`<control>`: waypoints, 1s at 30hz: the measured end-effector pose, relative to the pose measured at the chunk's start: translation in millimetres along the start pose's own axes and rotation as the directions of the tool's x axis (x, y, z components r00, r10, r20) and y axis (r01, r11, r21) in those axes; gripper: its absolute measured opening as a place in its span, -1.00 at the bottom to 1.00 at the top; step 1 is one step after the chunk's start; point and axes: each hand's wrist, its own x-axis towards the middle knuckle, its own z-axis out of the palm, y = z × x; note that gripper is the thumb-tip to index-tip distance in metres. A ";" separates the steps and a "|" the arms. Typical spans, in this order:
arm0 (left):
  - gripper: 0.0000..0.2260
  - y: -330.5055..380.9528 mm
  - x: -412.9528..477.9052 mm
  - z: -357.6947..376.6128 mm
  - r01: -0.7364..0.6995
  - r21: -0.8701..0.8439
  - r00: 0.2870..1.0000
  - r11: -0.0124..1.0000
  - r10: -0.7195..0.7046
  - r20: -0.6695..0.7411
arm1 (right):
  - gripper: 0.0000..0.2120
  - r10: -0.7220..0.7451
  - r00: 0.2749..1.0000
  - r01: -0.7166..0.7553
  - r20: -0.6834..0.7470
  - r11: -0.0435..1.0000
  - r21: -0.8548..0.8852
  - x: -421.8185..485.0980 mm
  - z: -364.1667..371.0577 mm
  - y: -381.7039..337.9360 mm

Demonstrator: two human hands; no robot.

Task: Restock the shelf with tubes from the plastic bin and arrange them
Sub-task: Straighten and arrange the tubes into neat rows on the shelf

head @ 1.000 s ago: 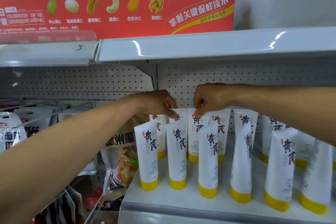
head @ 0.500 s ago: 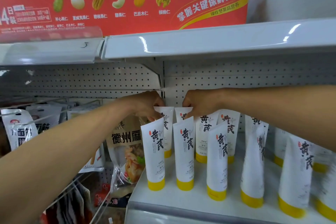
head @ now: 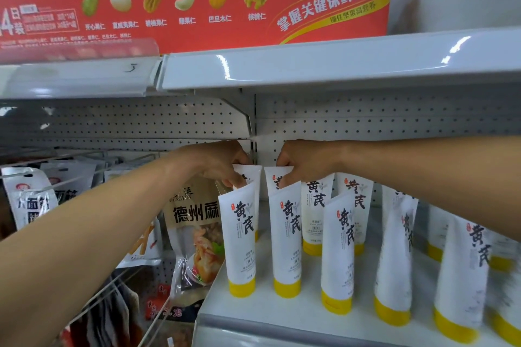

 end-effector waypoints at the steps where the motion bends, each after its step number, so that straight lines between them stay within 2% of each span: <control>1: -0.87 -0.1 0.3 -0.2 0.002 -0.001 1.000 1.000 -0.002 0.004 | -0.79 0.005 1.000 -0.005 0.001 1.000 0.001 0.1 0.1 0.4; 6: -0.84 3.2 0.8 -1.8 0.004 0.041 1.000 0.999 -0.005 0.030 | -0.71 0.030 0.998 -0.031 0.047 0.999 0.028 -3.0 -5.3 3.8; 11: -0.85 6.9 0.9 -1.3 -0.011 0.037 0.999 0.999 0.010 0.036 | -0.68 0.053 0.997 -0.047 -0.047 0.990 0.133 -26.9 -33.6 17.3; 13: -0.87 10.2 0.1 -2.9 -0.013 0.039 0.999 0.999 0.012 0.039 | -0.59 0.099 0.995 -0.100 0.016 0.988 0.119 -42.8 -43.9 24.1; 17: -0.73 14.6 3.0 -2.7 0.010 0.069 0.998 0.998 -0.015 0.068 | -0.48 0.215 0.960 -0.212 0.179 0.977 -0.037 -61.4 -44.6 37.0; 21: -0.75 8.7 13.4 -2.3 0.055 0.211 0.998 0.976 -0.059 0.015 | -0.67 0.239 0.956 -0.228 0.168 0.970 -0.085 -66.0 -33.1 48.2; 23: -0.69 1.9 20.5 -2.6 0.080 0.229 0.996 0.970 -0.089 0.030 | -0.73 0.245 0.957 -0.234 0.153 0.968 -0.091 -67.0 -28.5 51.3; 26: -0.58 -23.7 41.5 0.2 0.138 0.255 0.990 0.957 -0.130 -0.044 | -0.78 0.231 0.966 -0.221 0.118 0.971 -0.087 -67.5 -25.4 53.2; 30: -0.56 -28.0 44.1 -0.5 0.148 0.252 0.989 0.956 -0.144 -0.035 | -0.85 0.222 0.969 -0.211 0.110 0.972 -0.099 -69.5 -25.5 53.7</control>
